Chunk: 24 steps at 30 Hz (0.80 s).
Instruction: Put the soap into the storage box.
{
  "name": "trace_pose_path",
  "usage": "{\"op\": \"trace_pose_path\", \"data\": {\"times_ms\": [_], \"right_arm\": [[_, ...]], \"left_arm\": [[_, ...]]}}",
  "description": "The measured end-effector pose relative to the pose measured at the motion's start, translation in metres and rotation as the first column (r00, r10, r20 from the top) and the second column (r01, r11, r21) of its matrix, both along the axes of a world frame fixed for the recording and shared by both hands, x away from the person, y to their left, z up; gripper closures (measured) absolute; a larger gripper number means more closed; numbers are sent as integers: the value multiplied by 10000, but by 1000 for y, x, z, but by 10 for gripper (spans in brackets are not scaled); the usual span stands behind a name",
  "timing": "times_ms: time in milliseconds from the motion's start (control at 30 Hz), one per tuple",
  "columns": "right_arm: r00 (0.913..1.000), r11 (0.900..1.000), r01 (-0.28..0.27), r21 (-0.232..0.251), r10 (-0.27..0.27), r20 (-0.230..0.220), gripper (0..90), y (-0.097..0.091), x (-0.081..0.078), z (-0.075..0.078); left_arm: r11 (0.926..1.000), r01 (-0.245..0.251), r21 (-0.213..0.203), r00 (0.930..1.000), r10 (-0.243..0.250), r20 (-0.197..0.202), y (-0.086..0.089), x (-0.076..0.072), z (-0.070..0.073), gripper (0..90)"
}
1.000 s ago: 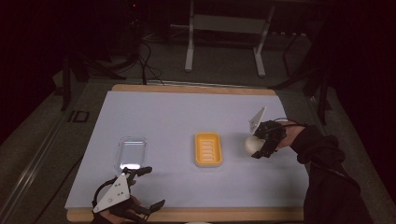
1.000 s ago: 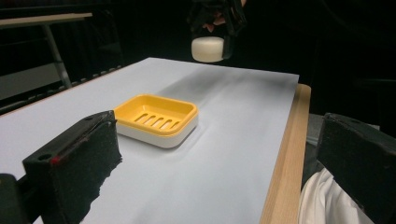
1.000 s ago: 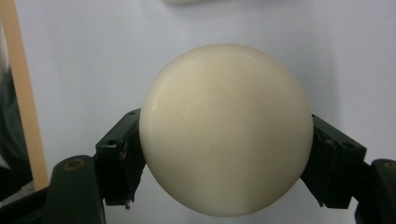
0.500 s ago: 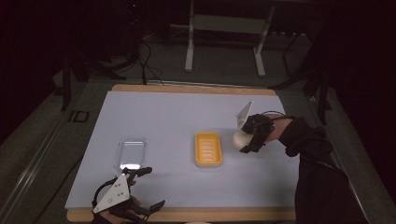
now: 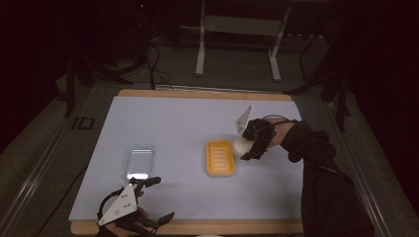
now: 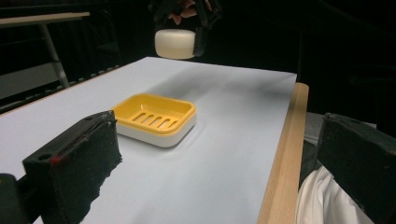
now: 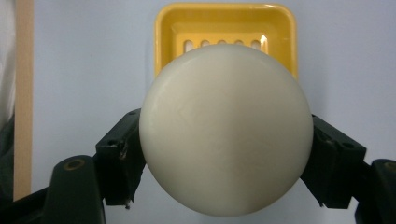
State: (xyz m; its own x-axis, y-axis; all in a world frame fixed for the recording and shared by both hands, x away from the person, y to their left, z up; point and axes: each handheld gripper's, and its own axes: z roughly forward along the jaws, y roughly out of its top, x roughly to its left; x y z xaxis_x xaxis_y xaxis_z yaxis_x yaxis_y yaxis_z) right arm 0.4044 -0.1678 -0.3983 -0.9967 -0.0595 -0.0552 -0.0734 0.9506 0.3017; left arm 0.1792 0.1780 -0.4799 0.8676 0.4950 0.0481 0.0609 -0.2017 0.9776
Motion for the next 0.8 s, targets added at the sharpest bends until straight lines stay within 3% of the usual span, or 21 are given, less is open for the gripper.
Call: {"op": "trace_pose_path", "data": {"times_ms": [567, 800], "right_arm": [[9993, 9985, -372, 407, 376, -86, 248, 32, 5, -25], [9992, 9990, -244, 371, 255, -294, 248, 40, 10, -46]], "left_arm": [[10000, 57, 12, 10000, -57, -2, 0, 0, 0, 1], [10000, 89, 30, 10000, -89, -18, 0, 0, 0, 1]]}}
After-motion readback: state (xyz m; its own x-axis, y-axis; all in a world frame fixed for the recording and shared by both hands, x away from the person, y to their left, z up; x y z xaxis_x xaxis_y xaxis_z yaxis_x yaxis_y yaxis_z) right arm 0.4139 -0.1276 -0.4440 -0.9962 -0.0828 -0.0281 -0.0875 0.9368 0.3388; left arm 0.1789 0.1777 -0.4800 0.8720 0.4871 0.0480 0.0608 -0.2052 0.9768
